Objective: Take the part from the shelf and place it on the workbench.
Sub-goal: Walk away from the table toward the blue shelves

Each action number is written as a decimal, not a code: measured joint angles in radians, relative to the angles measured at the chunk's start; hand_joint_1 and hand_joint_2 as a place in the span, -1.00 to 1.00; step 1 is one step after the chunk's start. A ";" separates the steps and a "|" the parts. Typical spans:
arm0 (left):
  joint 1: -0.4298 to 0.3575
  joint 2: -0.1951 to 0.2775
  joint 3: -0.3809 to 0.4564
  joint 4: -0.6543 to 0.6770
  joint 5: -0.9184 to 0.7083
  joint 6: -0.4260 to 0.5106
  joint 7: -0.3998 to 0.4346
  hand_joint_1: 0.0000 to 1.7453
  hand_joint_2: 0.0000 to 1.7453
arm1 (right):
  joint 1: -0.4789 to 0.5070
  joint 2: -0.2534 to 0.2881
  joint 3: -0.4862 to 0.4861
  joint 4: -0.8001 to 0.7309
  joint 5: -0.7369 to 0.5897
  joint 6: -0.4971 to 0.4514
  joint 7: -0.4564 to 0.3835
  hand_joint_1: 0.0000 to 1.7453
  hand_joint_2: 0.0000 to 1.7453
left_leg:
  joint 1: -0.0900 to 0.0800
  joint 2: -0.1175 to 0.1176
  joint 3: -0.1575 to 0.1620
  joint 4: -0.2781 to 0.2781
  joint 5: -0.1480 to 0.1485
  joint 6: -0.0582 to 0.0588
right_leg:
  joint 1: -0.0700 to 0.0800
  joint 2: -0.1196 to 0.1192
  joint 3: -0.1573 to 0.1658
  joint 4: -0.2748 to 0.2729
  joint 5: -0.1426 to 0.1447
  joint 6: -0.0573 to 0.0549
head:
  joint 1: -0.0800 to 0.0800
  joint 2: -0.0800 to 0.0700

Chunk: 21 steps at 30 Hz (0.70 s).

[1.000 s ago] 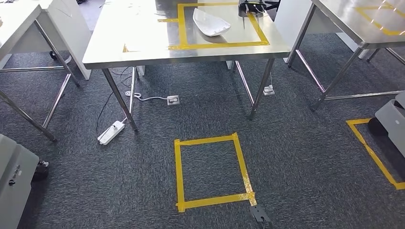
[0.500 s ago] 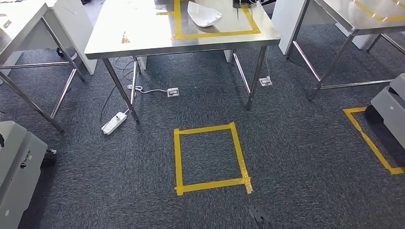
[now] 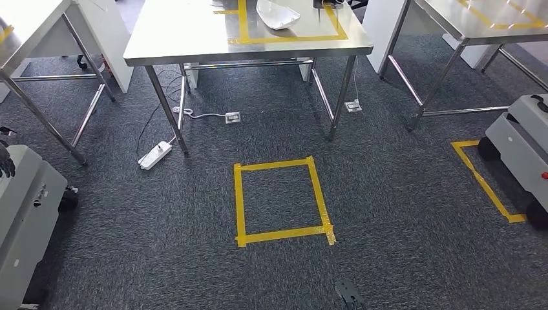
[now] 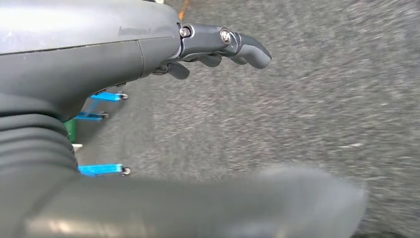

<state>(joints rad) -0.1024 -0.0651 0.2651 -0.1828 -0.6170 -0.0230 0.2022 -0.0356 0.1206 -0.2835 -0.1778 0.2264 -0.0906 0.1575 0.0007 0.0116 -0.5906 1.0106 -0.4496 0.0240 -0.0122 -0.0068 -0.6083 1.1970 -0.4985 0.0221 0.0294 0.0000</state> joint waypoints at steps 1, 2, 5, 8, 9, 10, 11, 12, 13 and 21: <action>0.001 0.000 -0.003 -0.005 0.004 0.001 0.003 -1.00 1.00 | 0.003 -0.001 0.001 0.000 0.002 0.000 0.002 -1.00 1.00 | -0.001 0.000 -0.008 0.003 0.006 -0.005 | 0.003 0.000 0.057 -0.080 -0.007 -0.007 | 0.000 0.000; 0.003 0.001 -0.006 -0.011 0.011 0.002 0.004 -1.00 1.00 | 0.008 -0.002 0.004 0.000 0.001 0.001 0.002 -1.00 1.00 | -0.001 0.001 -0.012 0.005 0.011 -0.010 | 0.006 0.000 0.099 -0.144 -0.022 -0.013 | -0.001 0.000; 0.011 0.006 -0.025 -0.039 0.058 0.004 -0.011 -1.00 1.00 | 0.035 -0.008 0.021 0.000 -0.013 0.007 -0.005 -1.00 1.00 | -0.002 0.001 -0.018 0.006 0.014 -0.017 | 0.011 -0.002 0.126 -0.203 -0.042 -0.022 | 0.000 0.000; 0.039 0.014 -0.049 -0.064 0.134 0.005 -0.036 -1.00 1.00 | 0.062 -0.018 0.045 -0.009 -0.041 0.019 -0.026 -1.00 1.00 | -0.003 0.000 -0.023 0.001 -0.008 -0.003 | 0.011 -0.003 0.121 -0.206 -0.034 -0.028 | 0.000 0.000; 0.050 0.016 -0.058 -0.071 0.163 0.006 -0.046 -1.00 1.00 | 0.070 -0.022 0.055 -0.015 -0.052 0.023 -0.034 -1.00 1.00 | -0.003 0.000 -0.022 -0.001 -0.008 -0.004 | 0.012 -0.003 0.119 -0.206 -0.031 -0.032 | 0.000 0.000; 0.063 0.018 -0.067 -0.078 0.191 0.007 -0.055 -1.00 1.00 | 0.077 -0.027 0.065 -0.022 -0.062 0.027 -0.042 -1.00 1.00 | -0.002 0.000 -0.022 -0.004 0.001 -0.006 | 0.013 -0.003 0.117 -0.205 -0.029 -0.035 | 0.000 0.000; 0.075 0.021 -0.076 -0.085 0.220 0.008 -0.065 -1.00 1.00 | 0.085 -0.031 0.076 -0.029 -0.072 0.032 -0.049 -1.00 1.00 | -0.001 -0.001 -0.022 -0.008 0.018 -0.009 | 0.014 -0.003 0.115 -0.204 -0.027 -0.037 | 0.000 0.000; 0.087 0.024 -0.085 -0.092 0.248 0.009 -0.074 -1.00 1.00 | 0.092 -0.035 0.087 -0.036 -0.083 0.035 -0.057 -1.00 1.00 | 0.000 -0.001 -0.021 -0.012 0.032 -0.016 | 0.015 -0.003 0.113 -0.203 -0.026 -0.038 | 0.000 0.000; 0.100 0.026 -0.094 -0.099 0.275 0.011 -0.084 -1.00 1.00 | 0.099 -0.040 0.099 -0.045 -0.093 0.039 -0.064 -1.00 1.00 | 0.000 -0.002 -0.019 -0.015 0.047 -0.023 | 0.015 -0.004 0.111 -0.202 -0.025 -0.040 | 0.000 0.000; 0.191 0.043 -0.165 -0.152 0.485 0.016 -0.156 -1.00 -1.00 | 0.149 -0.079 0.184 -0.119 -0.172 0.070 -0.120 -1.00 -1.00 | 0.001 -0.005 -0.023 -0.017 0.055 -0.036 | 0.015 -0.005 0.104 -0.200 -0.024 -0.041 | 0.001 0.000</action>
<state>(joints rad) 0.0883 -0.0222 0.0997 -0.3346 -0.1324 -0.0070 0.0463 0.1131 0.0421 -0.1000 -0.2964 0.0547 -0.0211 0.0376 0.0018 0.0068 -0.6134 0.9933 -0.3949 -0.0120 0.0033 -0.0121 -0.5047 0.9972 -0.5225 -0.0194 0.0300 0.0000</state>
